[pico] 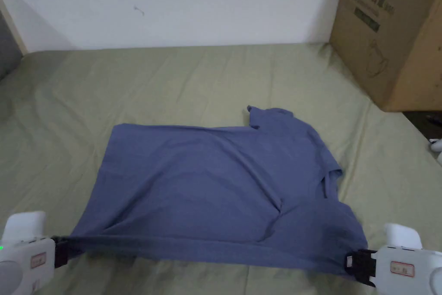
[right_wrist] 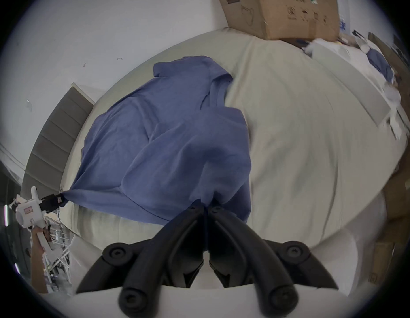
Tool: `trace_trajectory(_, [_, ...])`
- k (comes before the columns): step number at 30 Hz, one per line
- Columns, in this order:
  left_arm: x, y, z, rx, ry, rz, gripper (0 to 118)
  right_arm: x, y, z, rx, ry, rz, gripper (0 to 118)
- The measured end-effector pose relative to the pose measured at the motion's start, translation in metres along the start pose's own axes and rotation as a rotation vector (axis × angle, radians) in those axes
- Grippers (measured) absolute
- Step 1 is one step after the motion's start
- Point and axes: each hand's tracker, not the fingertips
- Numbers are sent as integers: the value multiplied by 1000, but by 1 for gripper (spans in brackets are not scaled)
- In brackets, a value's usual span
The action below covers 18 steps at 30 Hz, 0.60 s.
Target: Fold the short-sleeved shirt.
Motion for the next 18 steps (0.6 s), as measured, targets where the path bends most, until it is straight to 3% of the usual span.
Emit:
trace_trajectory(6, [-3, -33, 14, -6, -10, 8, 6, 3, -32, 2, -3, -12, 11, 3])
trace_trajectory(9, [2, -39, 14, -14, 1, 14, 7, 1, -30, -3, 23, -38, 39, 35])
trace_trajectory(10, [4, -42, 16, -18, 1, 18, 22, 1, -29, -4, 15, -59, 32, 64])
trace_trajectory(11, [4, -44, 18, -14, -7, 20, 39, 1, -30, -4, 16, -70, 25, 83])
trace_trajectory(12, [4, -43, 20, -17, -8, 26, 50, 2, -31, -3, 19, -65, 23, 90])
trace_trajectory(13, [4, -44, 21, -44, -18, 36, 50, 2, -33, 0, 22, -67, 14, 90])
trace_trajectory(14, [4, -45, 23, -50, -34, 44, 85, 5, -34, 2, 26, -66, 9, 104])
trace_trajectory(15, [4, -50, 30, -60, -63, 46, 113, 5, -36, 7, 43, -48, 11, 108])
trace_trajectory(18, [10, -58, 57, -8, -96, 4, 114, -1, -40, 28, 88, -22, 29, 107])
